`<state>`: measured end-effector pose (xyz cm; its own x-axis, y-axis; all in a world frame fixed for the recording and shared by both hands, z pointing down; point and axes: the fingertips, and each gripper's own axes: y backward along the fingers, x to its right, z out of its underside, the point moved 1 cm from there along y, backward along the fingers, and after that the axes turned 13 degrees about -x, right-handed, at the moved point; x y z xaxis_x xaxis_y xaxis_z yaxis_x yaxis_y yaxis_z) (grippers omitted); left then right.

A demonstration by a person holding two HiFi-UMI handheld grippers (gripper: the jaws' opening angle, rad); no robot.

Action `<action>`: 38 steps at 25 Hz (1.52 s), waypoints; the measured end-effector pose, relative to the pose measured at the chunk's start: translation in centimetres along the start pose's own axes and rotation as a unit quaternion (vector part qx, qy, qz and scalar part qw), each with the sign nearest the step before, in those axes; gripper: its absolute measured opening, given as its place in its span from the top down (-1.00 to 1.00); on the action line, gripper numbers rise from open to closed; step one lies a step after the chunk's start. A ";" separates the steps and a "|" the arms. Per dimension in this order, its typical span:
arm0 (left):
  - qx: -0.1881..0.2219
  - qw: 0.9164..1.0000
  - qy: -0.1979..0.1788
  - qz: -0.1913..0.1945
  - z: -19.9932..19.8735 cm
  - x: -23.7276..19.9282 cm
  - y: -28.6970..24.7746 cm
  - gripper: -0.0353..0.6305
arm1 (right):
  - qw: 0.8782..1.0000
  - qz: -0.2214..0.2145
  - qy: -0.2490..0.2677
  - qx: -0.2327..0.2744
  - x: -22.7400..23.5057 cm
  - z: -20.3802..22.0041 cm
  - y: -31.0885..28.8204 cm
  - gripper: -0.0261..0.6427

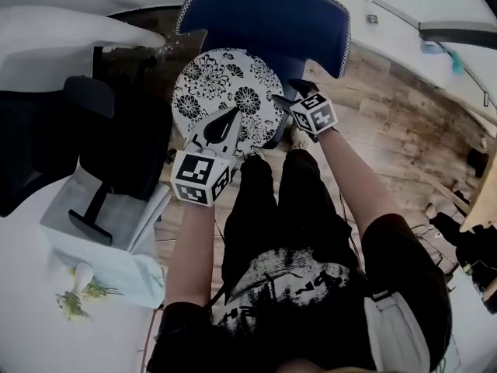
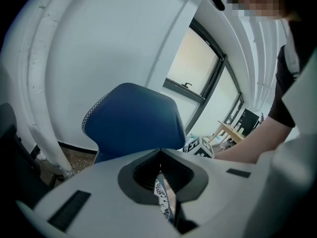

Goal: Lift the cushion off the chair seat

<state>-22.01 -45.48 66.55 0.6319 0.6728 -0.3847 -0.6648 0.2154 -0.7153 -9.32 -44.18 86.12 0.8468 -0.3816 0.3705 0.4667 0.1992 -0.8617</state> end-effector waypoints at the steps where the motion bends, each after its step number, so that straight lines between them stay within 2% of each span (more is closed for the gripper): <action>1: -0.005 1.000 -0.001 -0.001 0.2 -0.4 -0.4 0.86 | 1.000 0.000 -0.009 -0.007 0.5 0.5 -1.2 0.13; 7: -0.025 1.000 -0.011 -0.004 1.4 -1.8 -1.8 0.86 | 0.997 0.013 -0.061 -0.048 3.7 3.0 -7.3 0.11; 10: -0.030 1.000 -0.003 -0.006 2.2 -2.6 -2.2 0.86 | 0.994 0.004 -0.087 -0.060 4.4 4.0 -9.4 0.11; 15: -0.021 0.999 0.031 0.001 2.9 -3.0 -2.5 0.86 | 0.992 -0.010 -0.072 -0.101 3.9 5.2 -11.5 0.13; 17: -0.022 0.999 0.035 0.002 3.0 -3.0 -2.7 0.86 | 0.992 -0.002 -0.055 -0.117 4.0 5.7 -11.6 0.68; 18: -0.024 0.999 0.036 0.001 3.1 -3.0 -2.8 0.86 | 0.992 0.000 -0.048 -0.118 4.0 5.7 -11.7 0.74; 23: -0.020 0.999 0.044 -0.005 3.0 -3.7 -2.7 0.86 | 0.995 -0.012 -0.031 -0.091 3.4 4.5 -11.1 0.82; 28: 0.009 0.998 0.069 0.001 1.8 -3.7 -1.8 0.86 | 0.997 0.004 0.009 -0.075 2.7 4.0 -9.8 0.83; 34: 0.020 0.998 0.065 0.009 0.8 -2.3 -0.8 0.86 | 0.998 0.009 0.049 -0.046 1.0 2.6 -6.5 0.83; 38: 0.020 0.999 0.046 0.012 0.3 -1.1 1.1 0.86 | 0.998 0.011 0.061 -0.021 -0.8 1.1 -3.4 0.83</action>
<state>-23.55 -45.80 66.36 0.6482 0.6105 -0.4551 -0.6945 0.2290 -0.6820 -11.29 -43.61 89.11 0.8187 -0.4847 0.3081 0.4344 0.1717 -0.8842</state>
